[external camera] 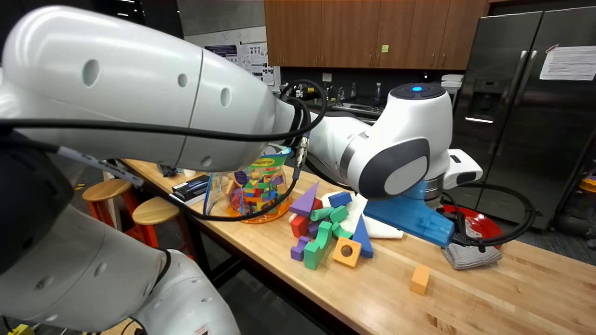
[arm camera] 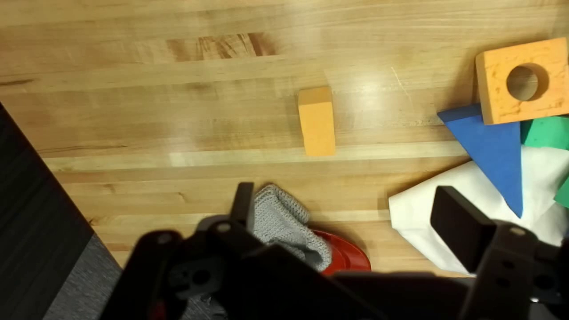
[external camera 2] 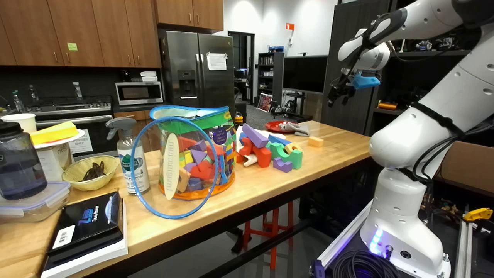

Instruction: Put the yellow block in the toy bag

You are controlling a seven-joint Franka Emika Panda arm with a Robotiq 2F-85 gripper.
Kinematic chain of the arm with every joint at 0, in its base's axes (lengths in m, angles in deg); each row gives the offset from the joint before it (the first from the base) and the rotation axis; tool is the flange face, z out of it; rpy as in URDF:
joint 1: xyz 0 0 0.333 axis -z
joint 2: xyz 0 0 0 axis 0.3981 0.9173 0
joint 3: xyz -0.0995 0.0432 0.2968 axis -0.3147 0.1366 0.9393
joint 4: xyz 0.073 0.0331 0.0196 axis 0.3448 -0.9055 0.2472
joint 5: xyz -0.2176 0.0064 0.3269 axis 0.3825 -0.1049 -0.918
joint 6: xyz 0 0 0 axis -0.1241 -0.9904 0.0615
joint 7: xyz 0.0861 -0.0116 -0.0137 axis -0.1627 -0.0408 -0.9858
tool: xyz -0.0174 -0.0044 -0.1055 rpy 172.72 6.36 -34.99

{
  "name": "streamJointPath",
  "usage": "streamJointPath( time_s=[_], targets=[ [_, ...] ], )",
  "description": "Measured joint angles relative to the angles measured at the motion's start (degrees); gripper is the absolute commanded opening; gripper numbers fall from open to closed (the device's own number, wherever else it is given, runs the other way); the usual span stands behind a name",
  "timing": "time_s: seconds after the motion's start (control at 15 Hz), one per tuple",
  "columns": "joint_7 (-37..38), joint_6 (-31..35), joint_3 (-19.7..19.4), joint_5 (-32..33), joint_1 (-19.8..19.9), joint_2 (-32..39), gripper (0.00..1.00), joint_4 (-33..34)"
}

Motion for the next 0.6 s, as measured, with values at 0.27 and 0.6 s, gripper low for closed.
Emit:
streamJointPath(
  time_s=[0.27,0.6],
  targets=[
    [0.0,0.0,0.0,0.0,0.0,0.0,1.00,0.0],
    [0.2,0.8,0.2,0.0,0.0,0.0,1.00,0.0]
  ],
)
